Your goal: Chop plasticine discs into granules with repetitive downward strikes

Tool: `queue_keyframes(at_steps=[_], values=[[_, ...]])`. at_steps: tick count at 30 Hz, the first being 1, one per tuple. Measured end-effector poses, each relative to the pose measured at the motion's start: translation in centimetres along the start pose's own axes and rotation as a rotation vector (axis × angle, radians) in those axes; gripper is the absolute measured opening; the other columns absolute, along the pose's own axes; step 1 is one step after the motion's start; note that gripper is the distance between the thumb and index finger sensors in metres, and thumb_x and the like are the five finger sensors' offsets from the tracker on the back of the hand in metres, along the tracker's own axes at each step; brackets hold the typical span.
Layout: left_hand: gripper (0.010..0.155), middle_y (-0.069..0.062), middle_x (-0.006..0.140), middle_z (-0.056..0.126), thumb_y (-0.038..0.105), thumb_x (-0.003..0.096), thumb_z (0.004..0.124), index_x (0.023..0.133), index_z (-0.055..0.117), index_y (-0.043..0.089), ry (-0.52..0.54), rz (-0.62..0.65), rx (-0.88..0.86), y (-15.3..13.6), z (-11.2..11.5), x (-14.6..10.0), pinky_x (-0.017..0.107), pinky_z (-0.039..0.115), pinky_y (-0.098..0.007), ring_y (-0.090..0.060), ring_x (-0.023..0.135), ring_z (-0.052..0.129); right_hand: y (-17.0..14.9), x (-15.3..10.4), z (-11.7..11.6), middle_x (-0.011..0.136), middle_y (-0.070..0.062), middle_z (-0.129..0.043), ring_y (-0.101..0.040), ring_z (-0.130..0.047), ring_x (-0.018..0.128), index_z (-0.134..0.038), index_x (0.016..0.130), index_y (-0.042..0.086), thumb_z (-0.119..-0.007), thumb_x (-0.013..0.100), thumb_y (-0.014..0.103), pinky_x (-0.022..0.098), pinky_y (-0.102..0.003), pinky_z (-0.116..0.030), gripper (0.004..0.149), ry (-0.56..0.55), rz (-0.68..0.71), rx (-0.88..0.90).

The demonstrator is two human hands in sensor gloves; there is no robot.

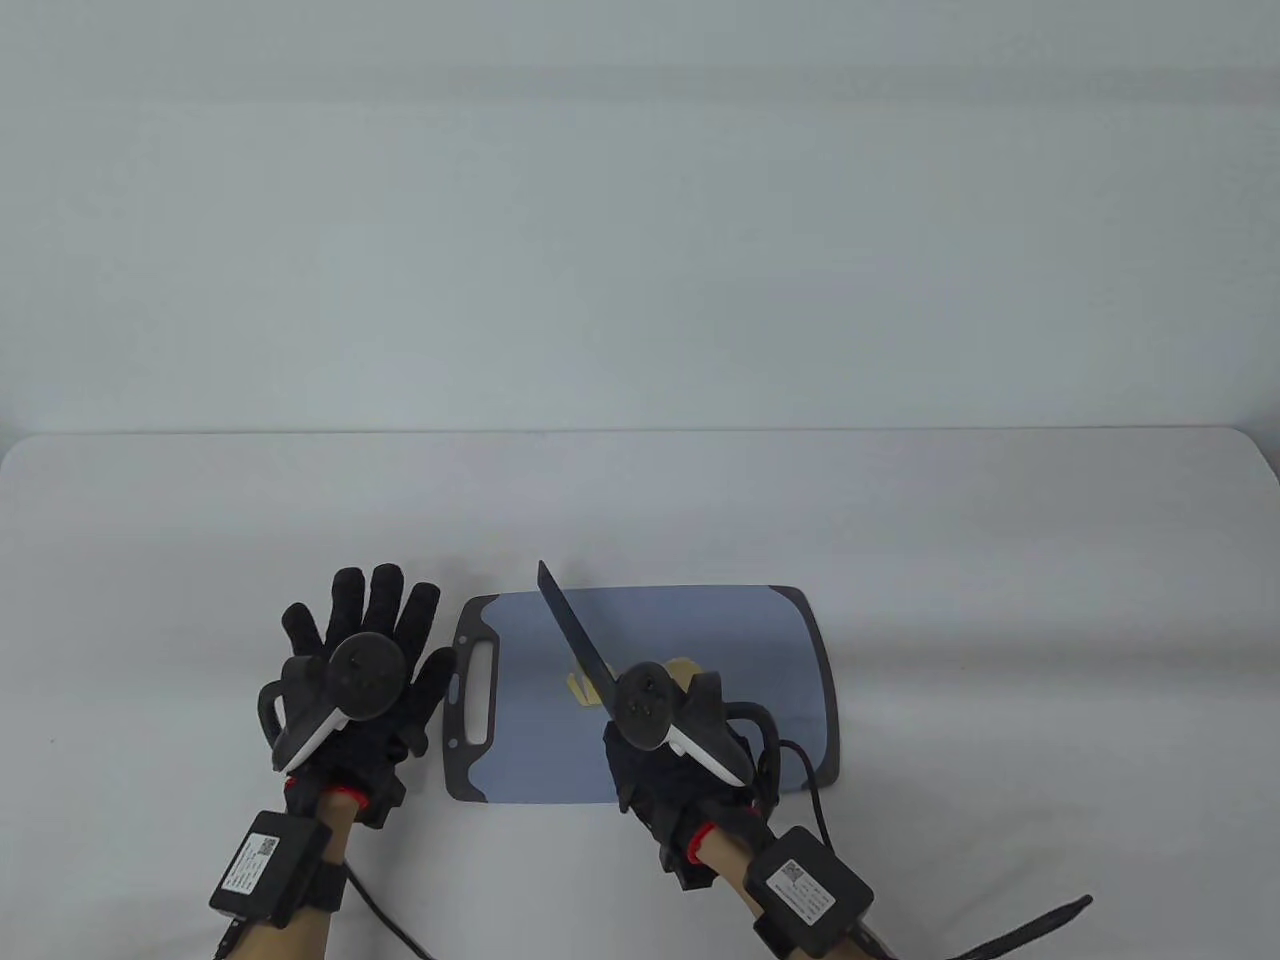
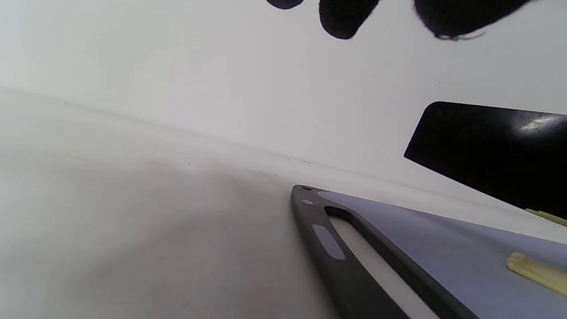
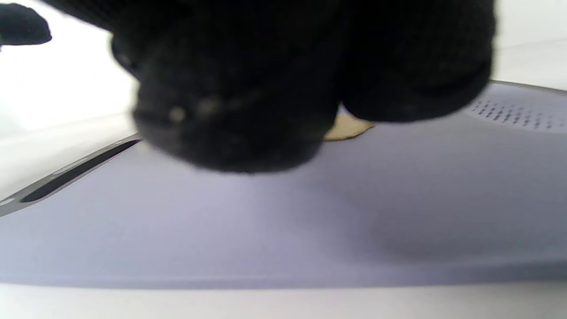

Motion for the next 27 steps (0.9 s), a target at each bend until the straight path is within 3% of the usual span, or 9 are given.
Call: queue_keyframes(at_steps=[8, 15, 17, 21, 25, 27], values=[[0.075, 0.012, 0.123, 0.029, 0.075, 0.0405, 0.058, 0.11, 0.046, 0.05, -0.006, 0.006, 0.012, 0.1, 0.2, 0.0, 0.077, 0.013, -0.071, -0.028, 0.122, 0.02, 0.0, 0.7, -2.2, 0.042, 0.017, -0.097, -0.003, -0.105, 0.011, -0.062, 0.094, 0.03, -0.068, 0.046, 0.052, 0.017, -0.037, -0.094, 0.053, 0.086, -0.028, -0.043], [0.075, 0.012, 0.123, 0.028, 0.075, 0.0405, 0.059, 0.11, 0.045, 0.05, -0.016, -0.01, -0.002, -0.3, 0.2, 0.0, 0.077, 0.012, -0.071, -0.028, 0.122, 0.018, 0.0, 0.0, -1.2, 0.041, 0.015, -0.097, -0.006, -0.105, 0.01, -0.062, 0.094, 0.031, -0.068, 0.046, 0.051, 0.015, -0.039, -0.093, 0.052, 0.164, -0.03, -0.099], [0.075, 0.012, 0.123, 0.028, 0.075, 0.0404, 0.059, 0.11, 0.045, 0.05, -0.012, -0.015, -0.011, -0.4, 0.1, 0.0, 0.077, 0.012, -0.071, -0.028, 0.122, 0.018, -0.3, 0.1, -1.5, 0.04, 0.015, -0.097, -0.007, -0.105, 0.01, -0.062, 0.094, 0.031, -0.068, 0.046, 0.051, 0.015, -0.039, -0.093, 0.052, 0.162, -0.037, -0.071], [0.075, 0.012, 0.123, 0.028, 0.075, 0.0404, 0.059, 0.11, 0.045, 0.05, -0.007, -0.009, -0.007, -0.2, 0.1, -0.1, 0.077, 0.012, -0.071, -0.028, 0.122, 0.019, 0.0, 0.3, -2.9, 0.041, 0.015, -0.096, -0.007, -0.105, 0.011, -0.062, 0.093, 0.032, -0.068, 0.045, 0.051, 0.017, -0.04, -0.093, 0.052, 0.04, -0.009, -0.08], [0.075, 0.012, 0.123, 0.028, 0.075, 0.0404, 0.059, 0.11, 0.045, 0.05, -0.008, -0.003, 0.0, 0.0, 0.1, 0.0, 0.077, 0.012, -0.071, -0.028, 0.121, 0.018, -0.1, 0.3, -1.6, 0.041, 0.016, -0.098, -0.004, -0.105, 0.012, -0.063, 0.094, 0.031, -0.069, 0.046, 0.052, 0.018, -0.037, -0.094, 0.053, 0.104, 0.01, 0.008], [0.075, 0.012, 0.123, 0.028, 0.075, 0.0404, 0.059, 0.11, 0.045, 0.05, -0.009, -0.005, -0.002, -0.1, 0.1, 0.0, 0.077, 0.012, -0.071, -0.028, 0.122, 0.018, 0.0, -0.1, -0.5, 0.041, 0.016, -0.098, -0.004, -0.105, 0.011, -0.063, 0.094, 0.03, -0.069, 0.046, 0.052, 0.017, -0.038, -0.094, 0.053, 0.043, 0.013, 0.036]])
Point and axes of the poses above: the tracker on the back of each hand, its own y axis roughly to the thumb side, its own x axis roughly from the wrist to the fingertips, z = x × y, the point moved 1 cm from there along x, roughly from the wrist to the fingertips
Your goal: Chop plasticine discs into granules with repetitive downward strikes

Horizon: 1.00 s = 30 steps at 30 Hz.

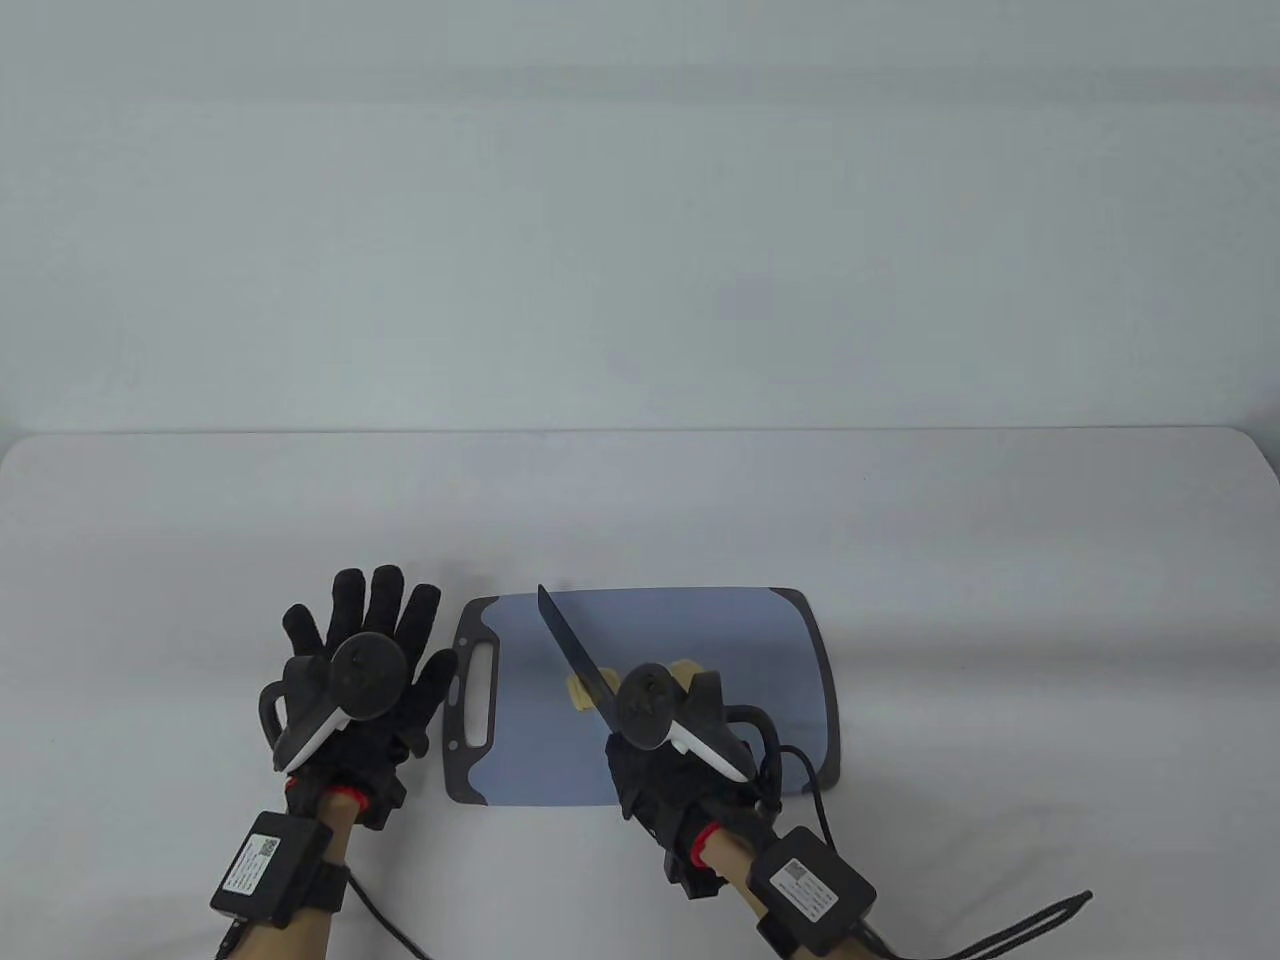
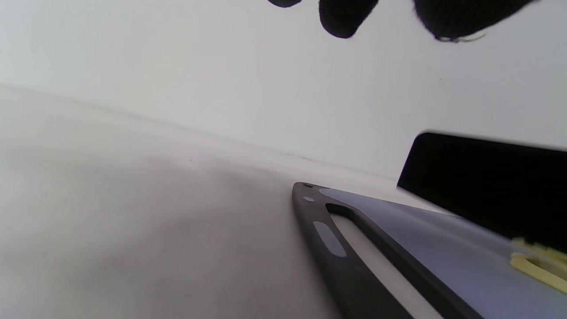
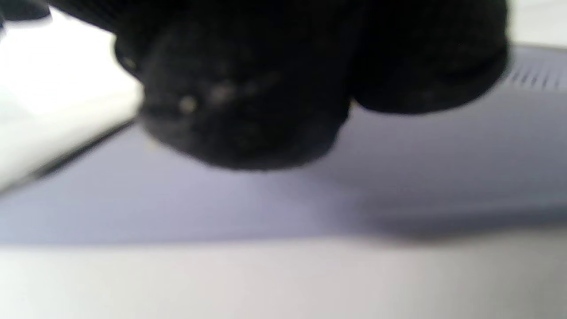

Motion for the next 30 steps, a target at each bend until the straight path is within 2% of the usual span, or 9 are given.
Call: queue_keyframes(at_steps=[1, 3, 9, 15, 20, 24, 26, 28, 30], values=[[0.076, 0.012, 0.123, 0.028, 0.075, 0.0404, 0.059, 0.11, 0.045, 0.05, -0.003, -0.001, -0.002, 0.0, 0.0, 0.0, 0.077, 0.012, -0.071, -0.028, 0.122, 0.018, 0.1, -0.1, 0.8, 0.041, 0.016, -0.098, -0.004, -0.105, 0.011, -0.063, 0.094, 0.03, -0.069, 0.046, 0.052, 0.017, -0.038, -0.094, 0.053, -0.043, -0.006, -0.018], [0.075, 0.012, 0.123, 0.028, 0.075, 0.0404, 0.059, 0.11, 0.045, 0.05, -0.006, -0.001, 0.001, 0.0, 0.0, 0.0, 0.077, 0.012, -0.071, -0.028, 0.122, 0.018, -0.2, -0.1, 1.1, 0.041, 0.016, -0.098, -0.004, -0.105, 0.011, -0.063, 0.094, 0.031, -0.068, 0.046, 0.052, 0.017, -0.037, -0.094, 0.053, -0.031, -0.024, -0.029], [0.075, 0.012, 0.123, 0.028, 0.075, 0.0404, 0.059, 0.11, 0.045, 0.05, -0.006, 0.001, 0.006, 0.0, 0.1, 0.1, 0.077, 0.012, -0.071, -0.028, 0.121, 0.018, -0.5, 0.7, -1.0, 0.041, 0.017, -0.097, -0.003, -0.105, 0.011, -0.063, 0.094, 0.032, -0.068, 0.046, 0.053, 0.017, -0.037, -0.094, 0.053, 0.078, -0.066, -0.11], [0.075, 0.012, 0.123, 0.028, 0.075, 0.0404, 0.059, 0.11, 0.045, 0.05, -0.006, 0.001, 0.004, 0.0, 0.1, 0.1, 0.077, 0.012, -0.071, -0.028, 0.122, 0.018, 0.3, 0.9, -2.0, 0.041, 0.015, -0.096, -0.006, -0.105, 0.011, -0.061, 0.094, 0.03, -0.067, 0.045, 0.05, 0.016, -0.04, -0.093, 0.052, 0.019, -0.069, -0.139], [0.075, 0.012, 0.123, 0.028, 0.075, 0.0404, 0.059, 0.11, 0.045, 0.05, -0.006, -0.011, -0.017, -0.3, 0.0, 0.1, 0.076, 0.012, -0.071, -0.028, 0.121, 0.018, -0.1, 0.2, -0.8, 0.041, 0.014, -0.097, -0.007, -0.105, 0.011, -0.062, 0.094, 0.031, -0.068, 0.046, 0.051, 0.016, -0.04, -0.093, 0.052, 0.111, -0.097, -0.119], [0.076, 0.012, 0.123, 0.028, 0.075, 0.0405, 0.059, 0.11, 0.045, 0.05, -0.007, -0.005, -0.011, -0.2, 0.1, 0.1, 0.076, 0.012, -0.071, -0.028, 0.121, 0.018, -0.2, 1.0, -2.1, 0.041, 0.015, -0.097, -0.007, -0.105, 0.012, -0.062, 0.093, 0.032, -0.067, 0.045, 0.051, 0.017, -0.04, -0.093, 0.052, -0.003, -0.05, -0.098], [0.076, 0.012, 0.123, 0.028, 0.075, 0.0404, 0.059, 0.11, 0.045, 0.05, -0.007, -0.003, -0.006, -0.1, 0.1, 0.1, 0.077, 0.012, -0.071, -0.028, 0.121, 0.019, -0.4, 1.2, -1.7, 0.041, 0.016, -0.097, -0.005, -0.105, 0.012, -0.063, 0.093, 0.032, -0.067, 0.045, 0.052, 0.018, -0.039, -0.094, 0.052, 0.022, -0.046, -0.084], [0.076, 0.012, 0.123, 0.028, 0.075, 0.0404, 0.059, 0.11, 0.045, 0.05, -0.008, -0.003, -0.005, -0.1, 0.2, 0.1, 0.076, 0.012, -0.071, -0.028, 0.121, 0.018, -0.8, 1.1, -0.9, 0.042, 0.016, -0.098, -0.004, -0.105, 0.012, -0.063, 0.094, 0.03, -0.067, 0.046, 0.052, 0.018, -0.038, -0.094, 0.053, 0.059, -0.041, 0.007], [0.076, 0.012, 0.123, 0.028, 0.075, 0.0404, 0.059, 0.11, 0.045, 0.049, -0.01, -0.007, -0.006, -0.2, 0.2, 0.1, 0.076, 0.012, -0.071, -0.028, 0.121, 0.018, -1.0, 0.6, 0.4, 0.041, 0.016, -0.098, -0.004, -0.105, 0.011, -0.062, 0.094, 0.03, -0.067, 0.046, 0.052, 0.017, -0.038, -0.094, 0.053, -0.016, -0.043, 0.014]])
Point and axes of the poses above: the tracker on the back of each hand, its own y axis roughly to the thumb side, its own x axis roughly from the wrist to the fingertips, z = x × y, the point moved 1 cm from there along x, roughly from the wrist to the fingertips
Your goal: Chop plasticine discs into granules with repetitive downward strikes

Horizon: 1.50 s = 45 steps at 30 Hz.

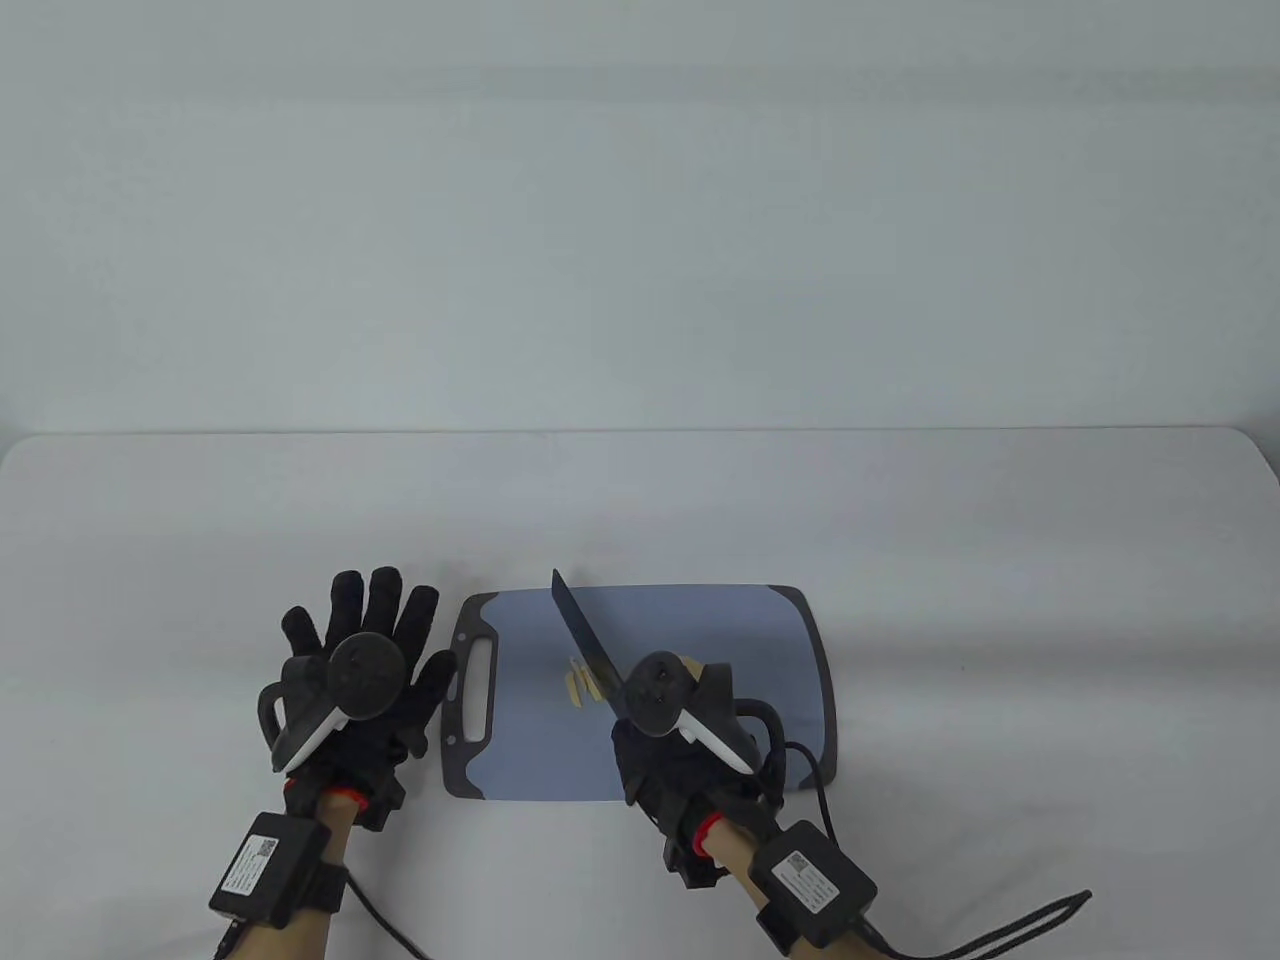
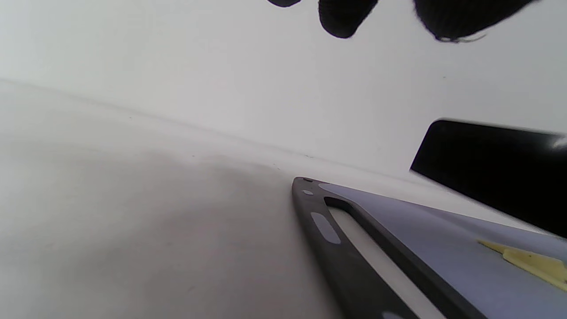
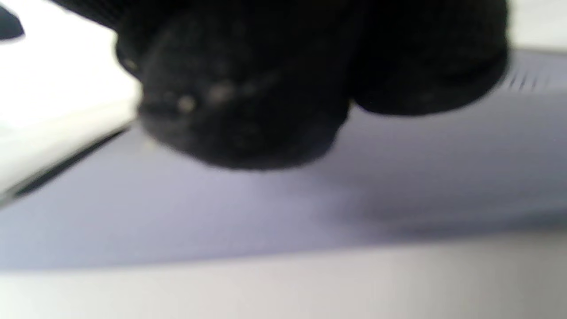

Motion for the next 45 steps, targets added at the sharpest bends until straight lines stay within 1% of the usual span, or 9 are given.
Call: queue_keyframes(at_steps=[2, 12, 17, 24, 29, 32, 34, 41, 45], values=[[0.076, 0.012, 0.123, 0.028, 0.075, 0.0405, 0.059, 0.11, 0.045, 0.05, -0.006, -0.001, 0.002, 0.0, 0.1, 0.1, 0.076, 0.012, -0.071, -0.028, 0.121, 0.018, -0.4, -0.1, 0.7, 0.041, 0.016, -0.098, -0.004, -0.105, 0.012, -0.062, 0.095, 0.03, -0.067, 0.046, 0.052, 0.018, -0.037, -0.094, 0.053, -0.001, -0.009, -0.01], [0.076, 0.012, 0.123, 0.028, 0.075, 0.0404, 0.059, 0.11, 0.045, 0.05, -0.009, 0.004, 0.012, 0.1, 0.3, 0.1, 0.076, 0.012, -0.071, -0.028, 0.121, 0.018, 0.2, 0.7, -1.8, 0.041, 0.016, -0.096, -0.005, -0.104, 0.011, -0.062, 0.094, 0.032, -0.067, 0.046, 0.052, 0.016, -0.038, -0.093, 0.052, 0.057, -0.037, -0.117], [0.076, 0.012, 0.123, 0.028, 0.075, 0.0405, 0.059, 0.11, 0.045, 0.05, -0.006, -0.006, -0.005, -0.2, 0.1, 0.0, 0.076, 0.012, -0.071, -0.028, 0.121, 0.018, -0.1, -0.1, -0.9, 0.04, 0.015, -0.096, -0.006, -0.105, 0.01, -0.062, 0.094, 0.031, -0.067, 0.046, 0.051, 0.016, -0.039, -0.093, 0.052, 0.143, -0.051, -0.108], [0.076, 0.011, 0.123, 0.028, 0.075, 0.0405, 0.059, 0.11, 0.045, 0.049, -0.007, -0.009, -0.016, -0.3, 0.1, -0.1, 0.076, 0.013, -0.071, -0.028, 0.121, 0.019, -0.5, 0.4, -2.4, 0.04, 0.015, -0.096, -0.006, -0.105, 0.011, -0.062, 0.092, 0.033, -0.067, 0.045, 0.052, 0.017, -0.04, -0.093, 0.051, 0.034, -0.025, -0.082], [0.076, 0.012, 0.123, 0.028, 0.075, 0.0404, 0.059, 0.11, 0.045, 0.05, -0.009, -0.01, -0.019, -0.3, 0.2, 0.0, 0.076, 0.012, -0.071, -0.028, 0.121, 0.018, -0.9, 0.5, -1.1, 0.041, 0.015, -0.098, -0.005, -0.105, 0.011, -0.064, 0.094, 0.031, -0.067, 0.047, 0.052, 0.018, -0.038, -0.094, 0.052, 0.107, -0.013, 0.015], [0.076, 0.012, 0.123, 0.027, 0.075, 0.0405, 0.059, 0.11, 0.045, 0.05, -0.013, -0.016, -0.029, -0.5, 0.2, 0.1, 0.076, 0.012, -0.071, -0.028, 0.121, 0.018, -0.9, -0.4, 1.1, 0.04, 0.015, -0.098, -0.005, -0.105, 0.011, -0.063, 0.094, 0.03, -0.067, 0.047, 0.052, 0.018, -0.038, -0.094, 0.052, 0.002, -0.005, 0.039], [0.076, 0.012, 0.123, 0.027, 0.075, 0.0405, 0.059, 0.11, 0.045, 0.049, -0.015, -0.016, -0.029, -0.5, 0.2, 0.1, 0.076, 0.012, -0.071, -0.028, 0.121, 0.018, -1.1, -0.7, 1.3, 0.04, 0.016, -0.098, -0.004, -0.105, 0.011, -0.063, 0.094, 0.031, -0.067, 0.047, 0.052, 0.018, -0.038, -0.094, 0.052, 0.008, -0.011, 0.018], [0.076, 0.011, 0.123, 0.028, 0.075, 0.0405, 0.059, 0.11, 0.045, 0.049, -0.016, -0.01, -0.018, -0.4, 0.3, 0.1, 0.076, 0.012, -0.071, -0.028, 0.121, 0.018, -1.4, -0.4, -1.0, 0.041, 0.017, -0.097, -0.003, -0.105, 0.011, -0.063, 0.094, 0.033, -0.066, 0.047, 0.053, 0.018, -0.037, -0.094, 0.052, 0.077, -0.072, -0.127], [0.076, 0.012, 0.123, 0.028, 0.075, 0.0406, 0.059, 0.11, 0.045, 0.05, -0.015, -0.013, -0.026, -0.5, 0.3, 0.1, 0.076, 0.012, -0.071, -0.028, 0.121, 0.018, -1.4, 0.0, -1.6, 0.04, 0.016, -0.096, -0.004, -0.104, 0.01, -0.063, 0.093, 0.032, -0.066, 0.047, 0.052, 0.016, -0.038, -0.094, 0.051, 0.074, -0.067, -0.075]])
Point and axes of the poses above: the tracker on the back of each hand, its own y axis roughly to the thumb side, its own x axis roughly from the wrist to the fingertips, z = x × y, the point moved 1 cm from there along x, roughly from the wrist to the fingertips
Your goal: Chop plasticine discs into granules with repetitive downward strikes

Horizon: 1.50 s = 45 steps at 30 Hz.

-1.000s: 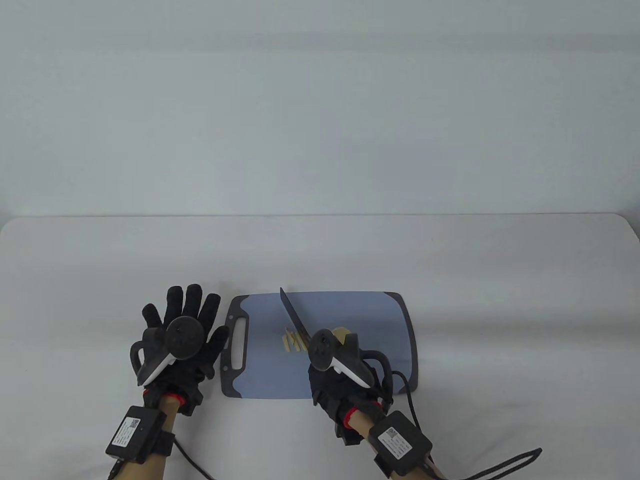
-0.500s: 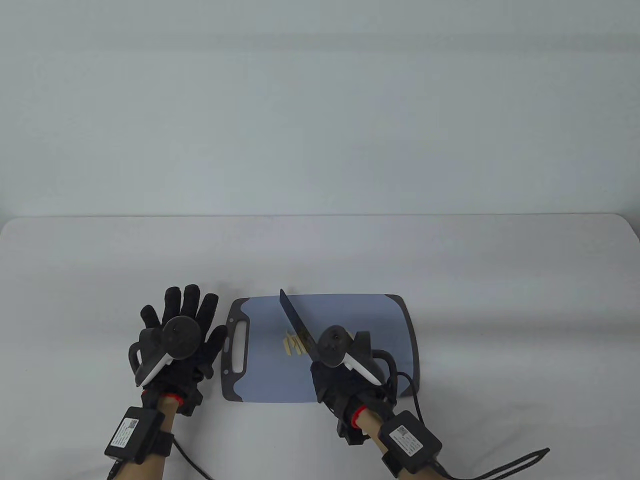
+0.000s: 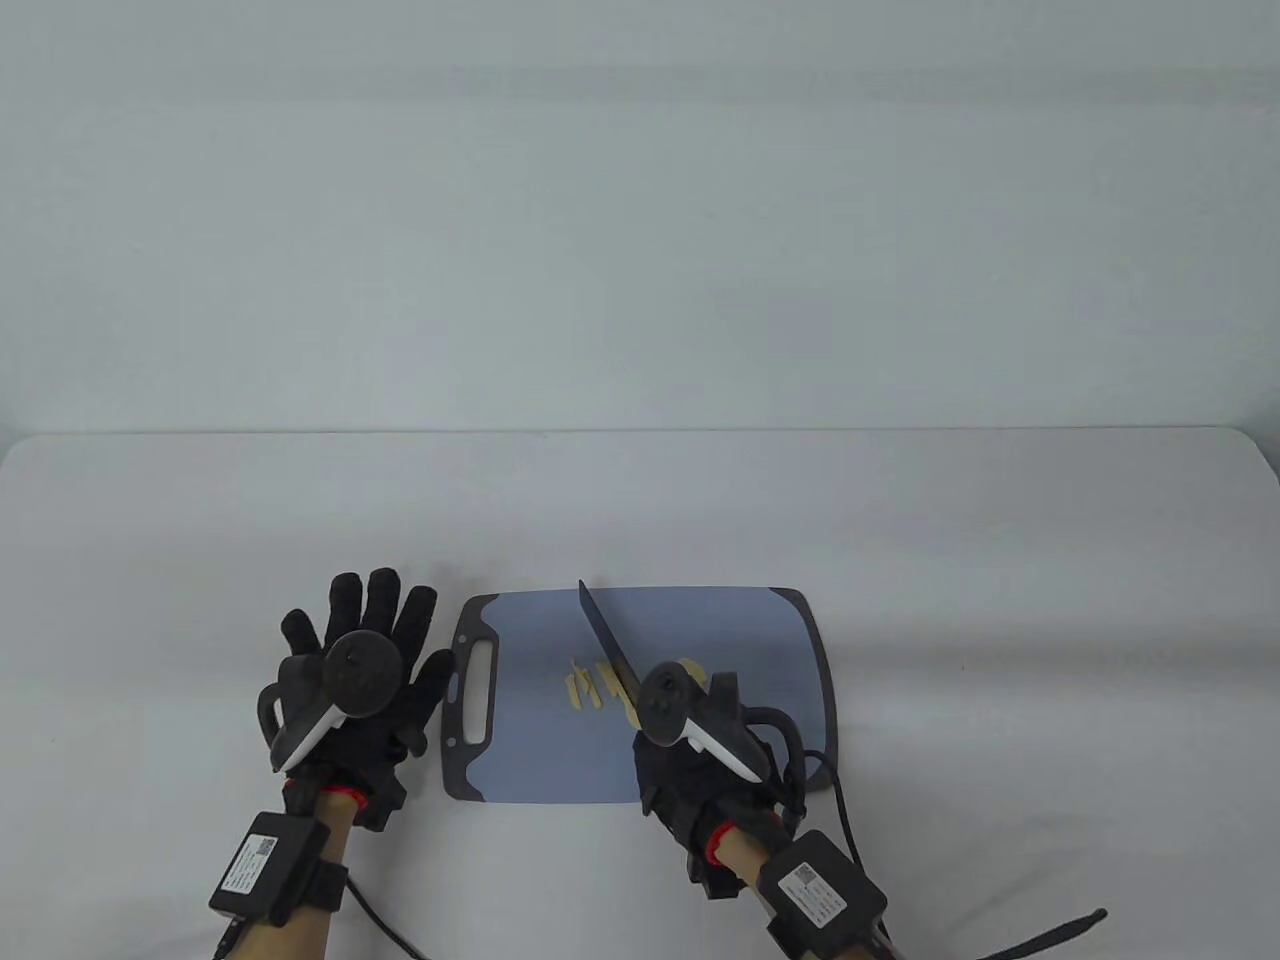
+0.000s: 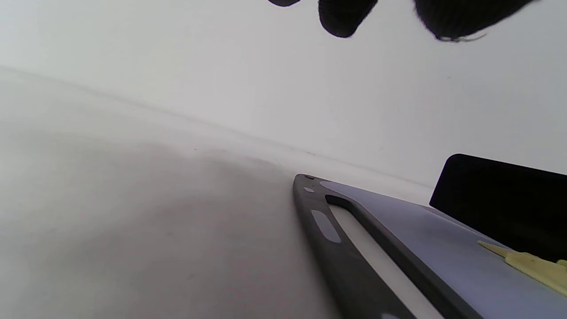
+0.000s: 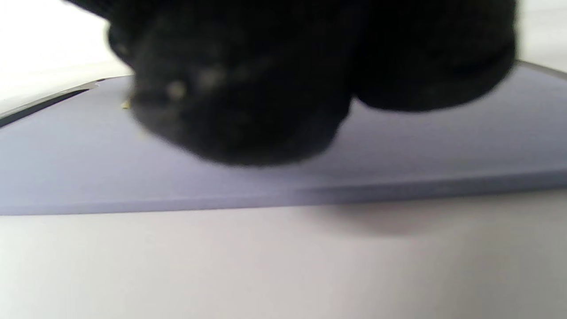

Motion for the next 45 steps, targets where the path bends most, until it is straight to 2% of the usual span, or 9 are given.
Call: queue_keyframes(at_steps=[8, 13, 18, 21, 27, 32, 35, 42, 45], values=[[0.076, 0.012, 0.123, 0.028, 0.075, 0.0404, 0.059, 0.11, 0.045, 0.049, 0.004, -0.01, -0.021, -0.3, -0.1, 0.0, 0.076, 0.012, -0.071, -0.028, 0.121, 0.018, -0.3, -0.3, 0.7, 0.04, 0.015, -0.097, -0.006, -0.105, 0.01, -0.063, 0.093, 0.033, -0.066, 0.046, 0.052, 0.016, -0.04, -0.093, 0.051, 0.068, -0.017, 0.004], [0.076, 0.011, 0.123, 0.028, 0.075, 0.0405, 0.059, 0.11, 0.045, 0.049, -0.001, -0.011, -0.023, -0.4, 0.0, 0.0, 0.076, 0.013, -0.072, -0.028, 0.121, 0.018, -0.2, 0.6, -0.6, 0.04, 0.016, -0.097, -0.005, -0.105, 0.012, -0.063, 0.093, 0.033, -0.066, 0.045, 0.052, 0.018, -0.039, -0.094, 0.051, -0.068, 0.023, 0.049], [0.076, 0.011, 0.123, 0.028, 0.075, 0.0405, 0.059, 0.11, 0.045, 0.05, -0.005, -0.008, -0.016, -0.3, 0.1, 0.0, 0.076, 0.012, -0.071, -0.028, 0.121, 0.018, -0.6, 0.5, 0.9, 0.041, 0.015, -0.098, -0.005, -0.105, 0.012, -0.063, 0.093, 0.029, -0.066, 0.046, 0.052, 0.019, -0.039, -0.094, 0.053, -0.112, 0.054, 0.183], [0.076, 0.011, 0.123, 0.027, 0.075, 0.0406, 0.059, 0.11, 0.045, 0.049, -0.009, -0.011, -0.02, -0.3, 0.1, 0.0, 0.076, 0.012, -0.071, -0.028, 0.121, 0.018, -0.3, -0.3, 2.0, 0.041, 0.015, -0.098, -0.005, -0.105, 0.012, -0.063, 0.094, 0.029, -0.066, 0.046, 0.052, 0.019, -0.039, -0.094, 0.053, -0.123, 0.068, 0.157], [0.076, 0.011, 0.123, 0.028, 0.075, 0.0405, 0.059, 0.11, 0.045, 0.05, -0.008, -0.009, -0.014, -0.1, 0.1, -0.1, 0.076, 0.013, -0.071, -0.029, 0.121, 0.018, 0.1, -0.5, 0.3, 0.041, 0.016, -0.098, -0.004, -0.105, 0.011, -0.064, 0.094, 0.031, -0.066, 0.047, 0.053, 0.018, -0.037, -0.094, 0.052, -0.016, 0.051, 0.018], [0.076, 0.011, 0.123, 0.028, 0.075, 0.0406, 0.059, 0.11, 0.045, 0.049, -0.006, -0.011, -0.016, -0.2, 0.1, -0.1, 0.076, 0.012, -0.071, -0.029, 0.121, 0.018, 1.2, -0.3, 0.1, 0.04, 0.017, -0.097, -0.004, -0.105, 0.011, -0.063, 0.094, 0.033, -0.065, 0.047, 0.053, 0.016, -0.037, -0.094, 0.052, -0.019, 0.012, -0.066], [0.076, 0.011, 0.123, 0.028, 0.075, 0.0405, 0.059, 0.11, 0.045, 0.049, -0.005, -0.011, -0.019, -0.2, 0.1, -0.1, 0.076, 0.013, -0.071, -0.028, 0.121, 0.018, 1.4, -0.2, -0.3, 0.04, 0.016, -0.096, -0.004, -0.105, 0.01, -0.063, 0.093, 0.033, -0.065, 0.046, 0.053, 0.016, -0.038, -0.094, 0.051, -0.042, 0.017, -0.076], [0.076, 0.011, 0.123, 0.027, 0.075, 0.0405, 0.059, 0.11, 0.045, 0.049, -0.005, -0.021, -0.032, -0.5, 0.0, -0.1, 0.076, 0.012, -0.071, -0.028, 0.121, 0.018, 1.1, -1.1, 0.8, 0.039, 0.016, -0.097, -0.005, -0.105, 0.01, -0.064, 0.093, 0.033, -0.065, 0.046, 0.052, 0.016, -0.038, -0.094, 0.051, 0.046, -0.021, -0.087], [0.076, 0.011, 0.123, 0.027, 0.075, 0.0405, 0.059, 0.11, 0.045, 0.049, -0.01, -0.017, -0.027, -0.4, 0.1, -0.1, 0.076, 0.012, -0.071, -0.028, 0.121, 0.018, 0.9, -0.5, -0.4, 0.04, 0.016, -0.097, -0.005, -0.105, 0.01, -0.062, 0.093, 0.033, -0.065, 0.046, 0.052, 0.016, -0.039, -0.094, 0.051, -0.041, 0.008, -0.063]])
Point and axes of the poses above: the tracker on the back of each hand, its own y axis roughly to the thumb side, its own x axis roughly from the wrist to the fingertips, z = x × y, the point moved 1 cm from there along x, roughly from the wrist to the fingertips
